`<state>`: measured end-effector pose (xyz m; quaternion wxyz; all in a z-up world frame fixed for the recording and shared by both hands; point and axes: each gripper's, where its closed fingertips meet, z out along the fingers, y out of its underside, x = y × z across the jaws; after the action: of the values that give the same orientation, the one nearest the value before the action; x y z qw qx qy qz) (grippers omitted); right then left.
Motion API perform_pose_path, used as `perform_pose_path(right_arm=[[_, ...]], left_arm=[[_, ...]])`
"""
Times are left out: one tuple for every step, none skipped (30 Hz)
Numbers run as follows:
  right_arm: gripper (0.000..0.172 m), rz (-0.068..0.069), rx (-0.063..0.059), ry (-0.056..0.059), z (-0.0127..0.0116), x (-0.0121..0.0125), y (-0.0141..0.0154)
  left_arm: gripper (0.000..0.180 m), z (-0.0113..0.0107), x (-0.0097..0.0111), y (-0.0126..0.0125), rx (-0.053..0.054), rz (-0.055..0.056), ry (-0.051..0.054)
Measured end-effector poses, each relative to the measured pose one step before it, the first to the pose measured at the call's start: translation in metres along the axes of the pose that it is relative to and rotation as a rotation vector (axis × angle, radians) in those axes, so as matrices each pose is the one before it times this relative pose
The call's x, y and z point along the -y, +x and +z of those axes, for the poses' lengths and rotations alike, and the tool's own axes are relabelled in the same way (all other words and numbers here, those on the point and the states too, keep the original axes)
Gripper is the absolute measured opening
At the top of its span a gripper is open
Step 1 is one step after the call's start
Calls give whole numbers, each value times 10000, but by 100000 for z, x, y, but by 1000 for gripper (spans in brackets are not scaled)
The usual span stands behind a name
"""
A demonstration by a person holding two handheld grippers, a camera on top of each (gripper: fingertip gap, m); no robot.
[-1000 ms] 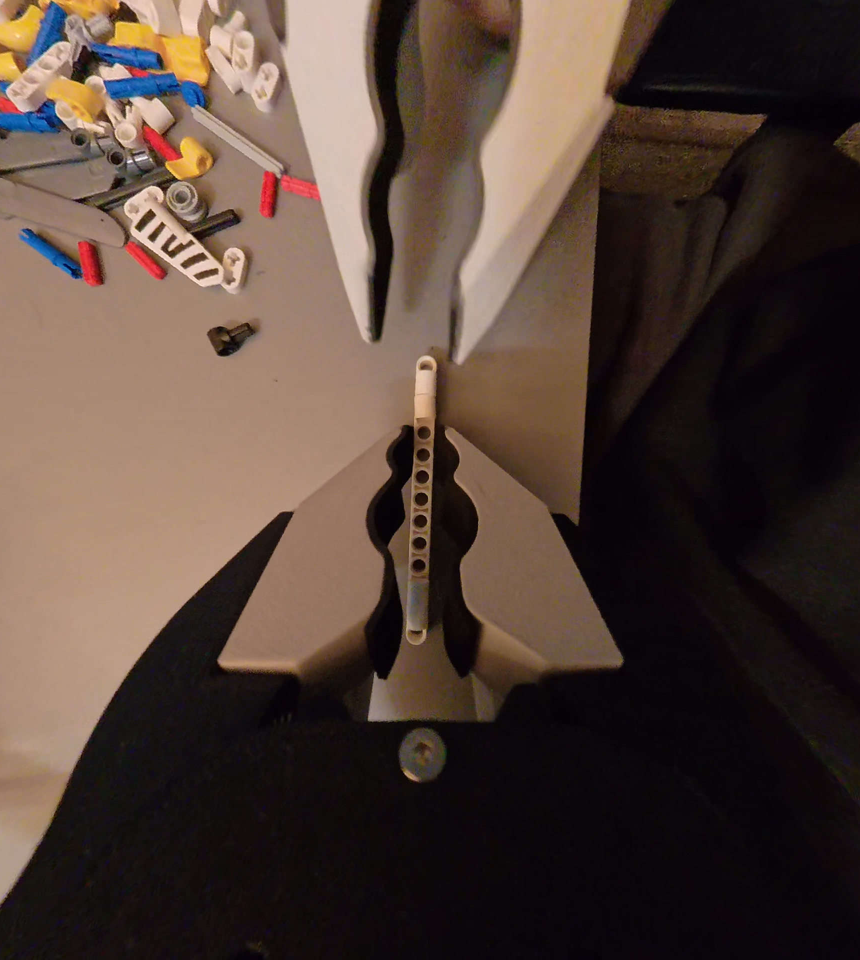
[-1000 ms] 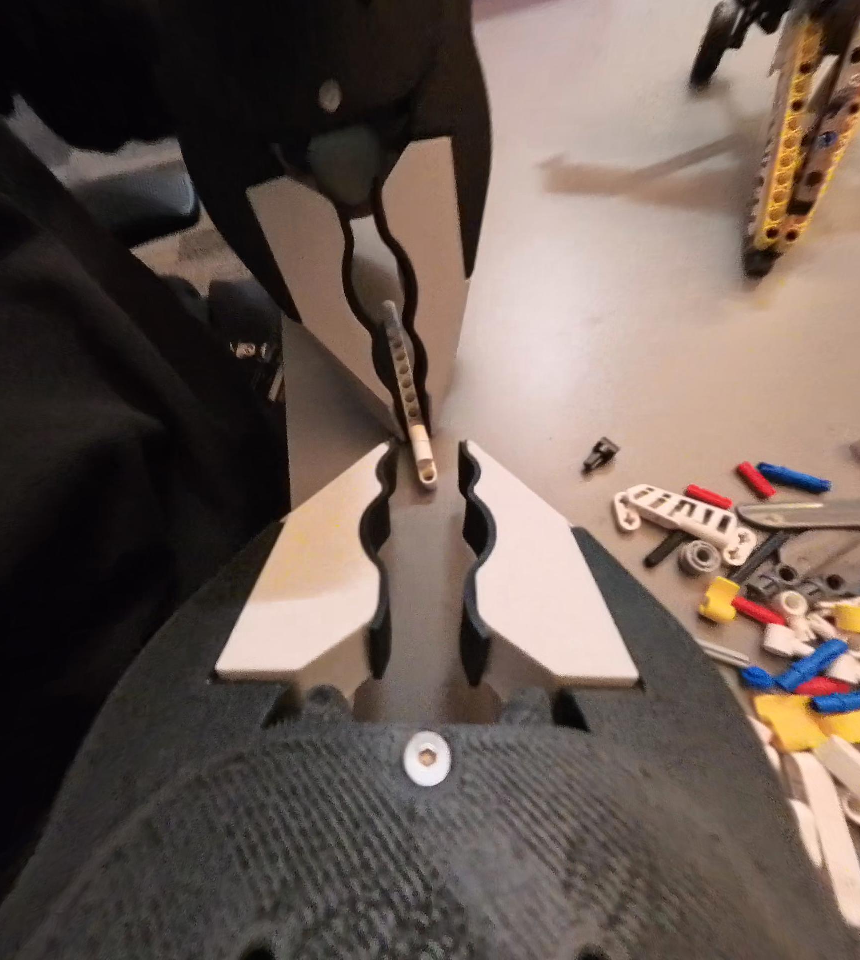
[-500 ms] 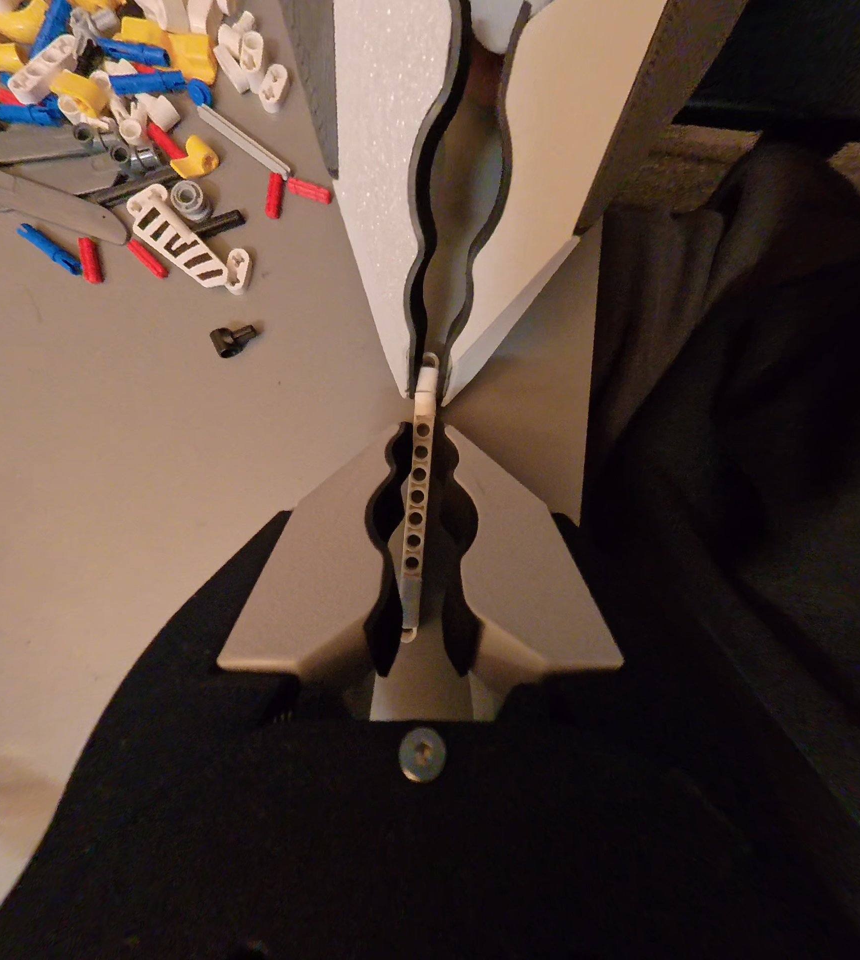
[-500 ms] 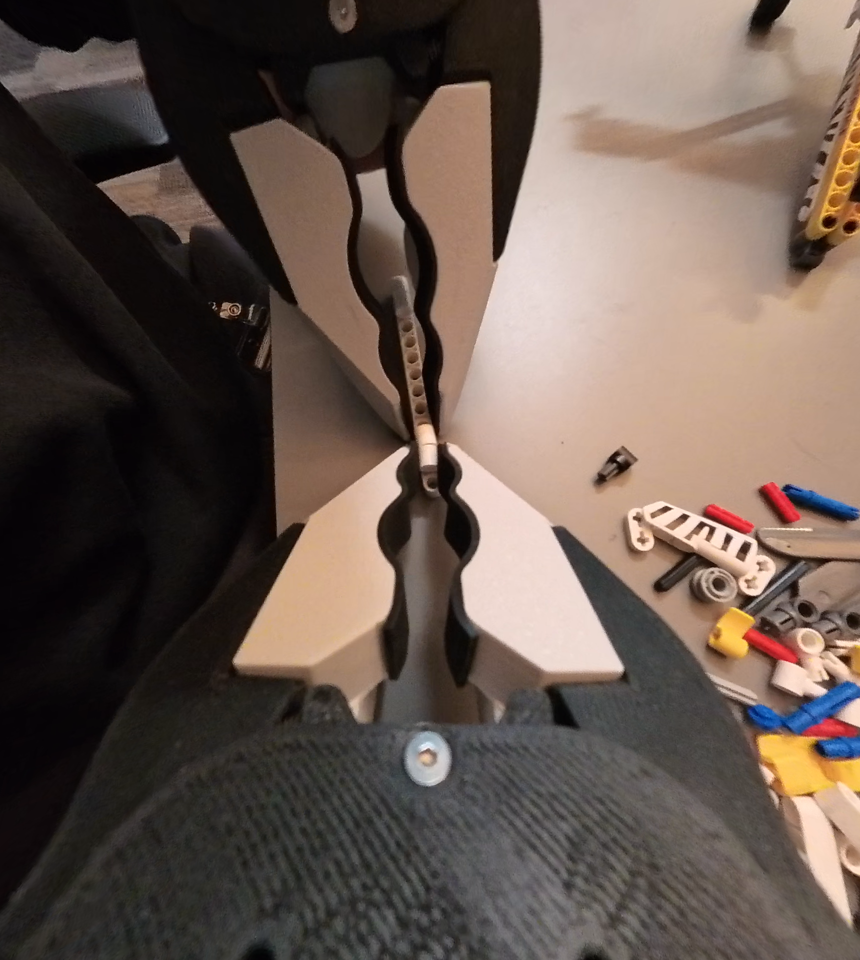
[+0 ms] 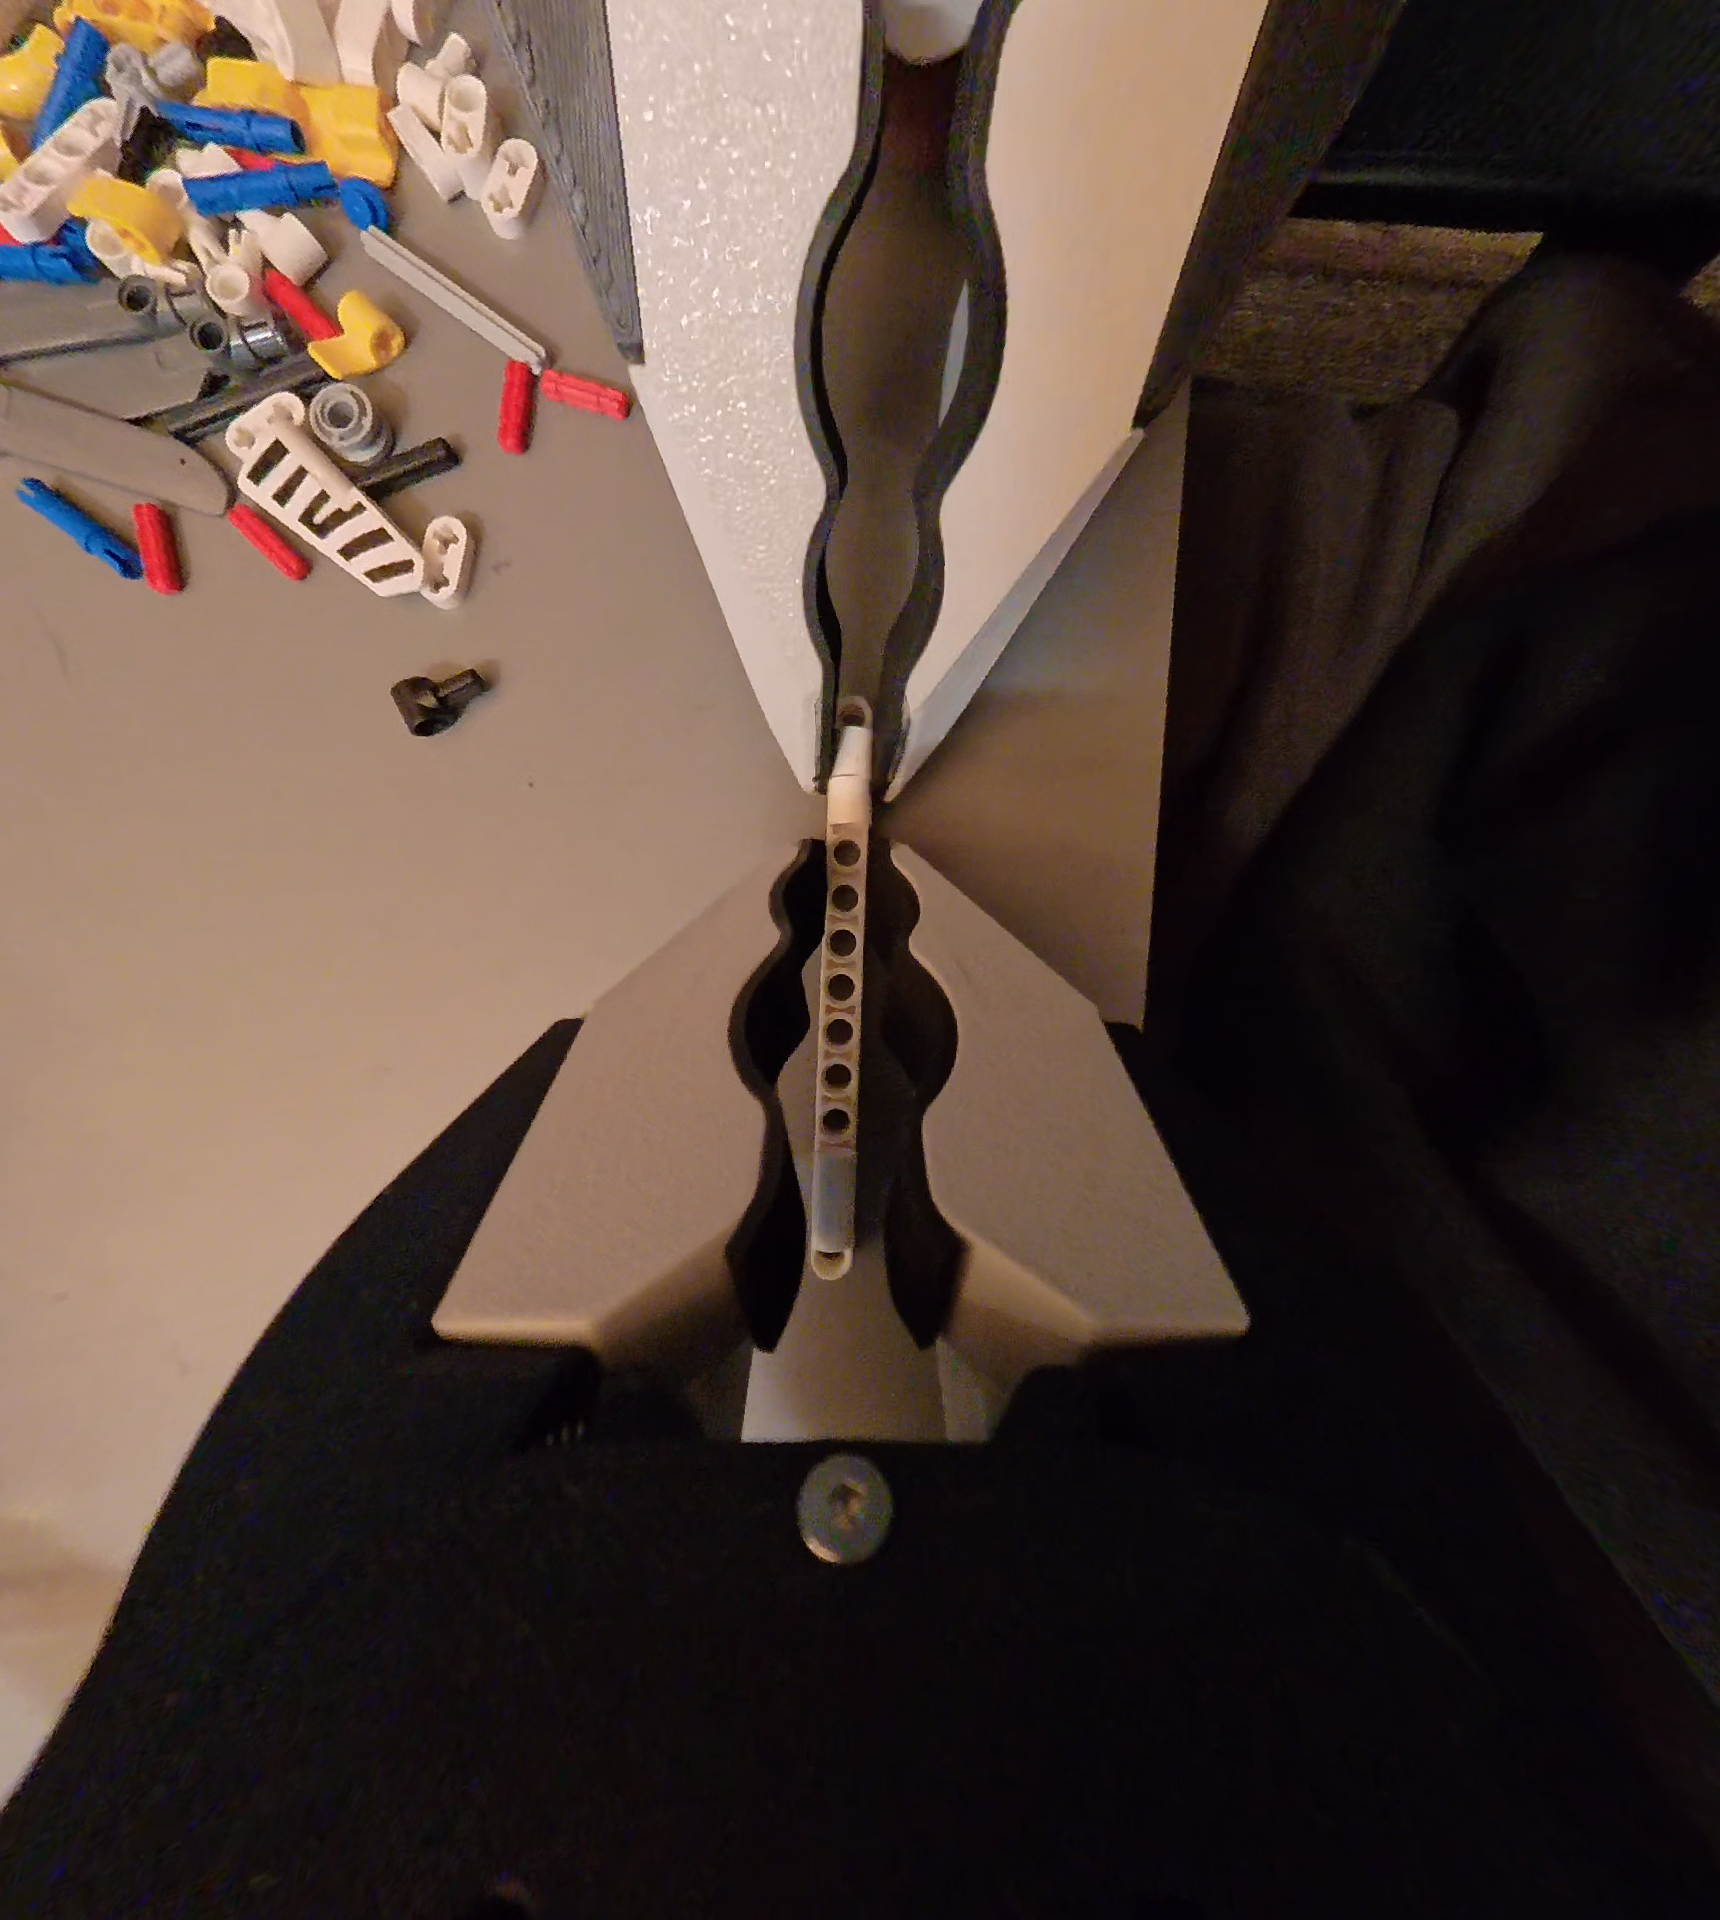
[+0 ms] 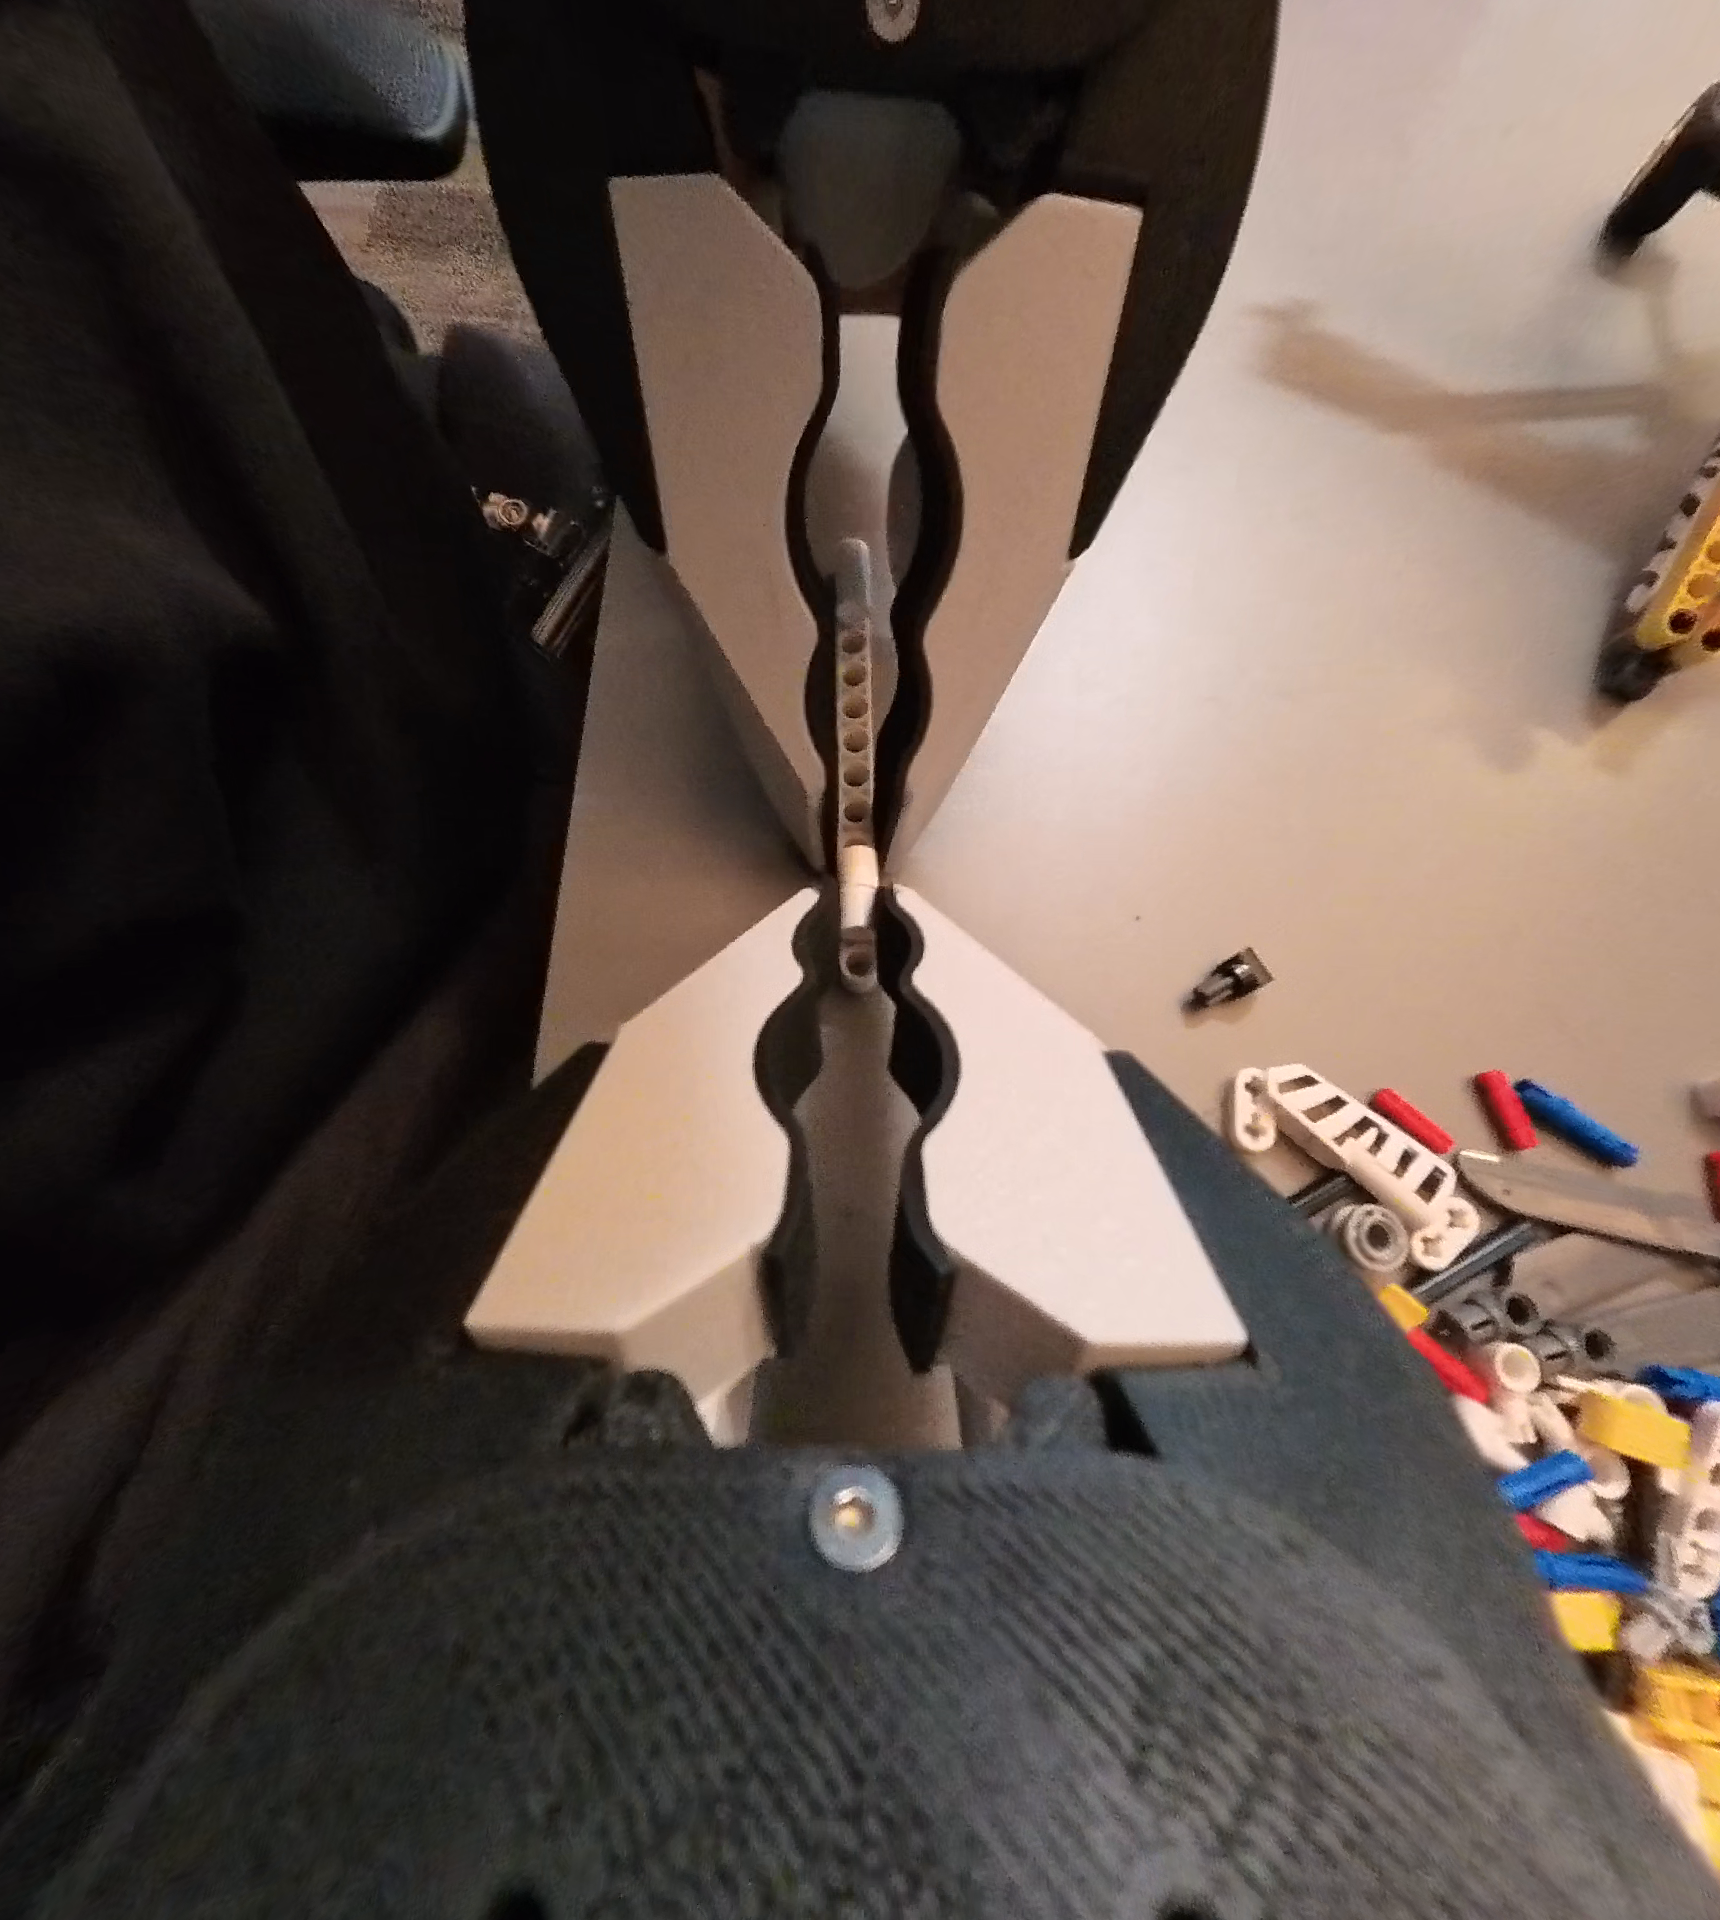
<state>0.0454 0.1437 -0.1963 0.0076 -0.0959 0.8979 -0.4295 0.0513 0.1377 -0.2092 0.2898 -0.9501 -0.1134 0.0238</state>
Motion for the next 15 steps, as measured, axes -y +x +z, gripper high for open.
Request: perform_pose_path(right_arm=[[5, -34, -12, 11, -21, 6, 26], [5, 106, 2, 9, -24, -2, 101], [5, 185, 9, 7, -29, -5, 178], [4, 236, 24, 10, -15, -1, 212], [4, 283, 83, 15, -29, 2, 176], [4, 215, 80, 12, -32, -1, 116], [4, 114, 72, 7, -6, 8, 40], [4, 68, 64, 1, -2, -7, -7], [4, 48, 67, 1, -6, 3, -18], [4, 31, 75, 4, -2, -6, -46], [4, -57, 32, 7, -12, 16, -88], [4, -171, -61, 6, -13, 2, -91], [4, -260, -154, -2, 8, 2, -65], [4, -291, -208, -9, 16, -2, -48], [4, -263, -223, -5, 0, -2, 1]], left_arm=[[9, 5, -8, 0, 52, -12, -39], [9, 12, 11, -43, 70, 11, -20], [9, 23, 24, -120, 66, -19, 21], [9, 16, 14, -153, -4, -98, 16], [9, 15, 35, -168, -27, -100, 18], [10, 24, 63, -109, -57, -73, 48], [10, 20, 31, -56, -33, -52, 33], [10, -2, -9, -4, 44, 48, -3], [10, 7, -28, -1, 101, 93, -36], [10, 6, -2, 18, 93, 110, -21], [10, -5, -10, 51, -13, -14, -10], [10, 4, 16, 102, -103, -65, 22], [10, 4, 14, 75, -87, -54, 62], [10, 8, -9, 53, -20, 10, 44], [10, -5, -22, 20, 38, 41, 17]])
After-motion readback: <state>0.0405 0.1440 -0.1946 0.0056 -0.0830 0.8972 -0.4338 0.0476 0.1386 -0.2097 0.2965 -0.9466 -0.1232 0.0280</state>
